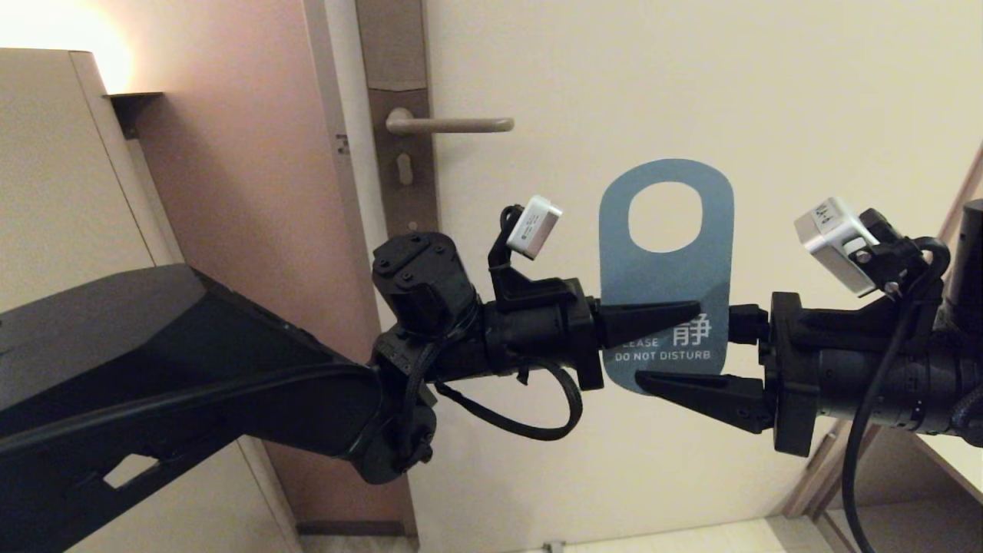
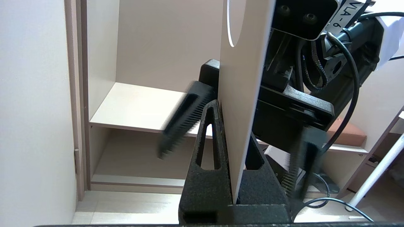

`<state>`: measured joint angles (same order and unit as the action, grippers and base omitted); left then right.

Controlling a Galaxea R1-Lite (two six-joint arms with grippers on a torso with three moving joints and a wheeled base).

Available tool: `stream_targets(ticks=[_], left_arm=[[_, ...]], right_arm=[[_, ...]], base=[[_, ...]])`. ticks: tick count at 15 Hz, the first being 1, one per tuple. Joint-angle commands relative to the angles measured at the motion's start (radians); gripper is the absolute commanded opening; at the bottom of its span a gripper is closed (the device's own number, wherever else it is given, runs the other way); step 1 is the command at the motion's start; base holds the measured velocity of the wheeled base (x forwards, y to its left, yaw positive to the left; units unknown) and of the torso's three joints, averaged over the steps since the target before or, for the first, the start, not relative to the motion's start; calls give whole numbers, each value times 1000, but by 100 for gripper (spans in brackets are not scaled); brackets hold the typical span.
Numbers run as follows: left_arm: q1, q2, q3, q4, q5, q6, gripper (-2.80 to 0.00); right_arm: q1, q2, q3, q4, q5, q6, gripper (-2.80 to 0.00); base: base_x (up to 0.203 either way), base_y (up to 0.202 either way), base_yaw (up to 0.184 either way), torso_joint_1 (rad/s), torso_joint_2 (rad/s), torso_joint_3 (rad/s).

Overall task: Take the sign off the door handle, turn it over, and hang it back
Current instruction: Hand it to the other hand

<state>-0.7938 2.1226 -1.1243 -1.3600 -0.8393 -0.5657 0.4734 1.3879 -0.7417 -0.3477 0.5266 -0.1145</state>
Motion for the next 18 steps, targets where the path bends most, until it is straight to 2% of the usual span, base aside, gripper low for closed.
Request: stream_targets(ticks=[1, 18], left_arm=[[-1, 2, 1, -8, -4, -2, -280], [-22, 22, -3, -8, -6, -13, -280]], right_arm=[[1, -1, 2, -2, 4, -2, -280], [-1, -23, 31, -2, 1, -2, -280]], base=[[0, 0, 0, 0, 0, 0], [0, 0, 0, 0, 0, 0]])
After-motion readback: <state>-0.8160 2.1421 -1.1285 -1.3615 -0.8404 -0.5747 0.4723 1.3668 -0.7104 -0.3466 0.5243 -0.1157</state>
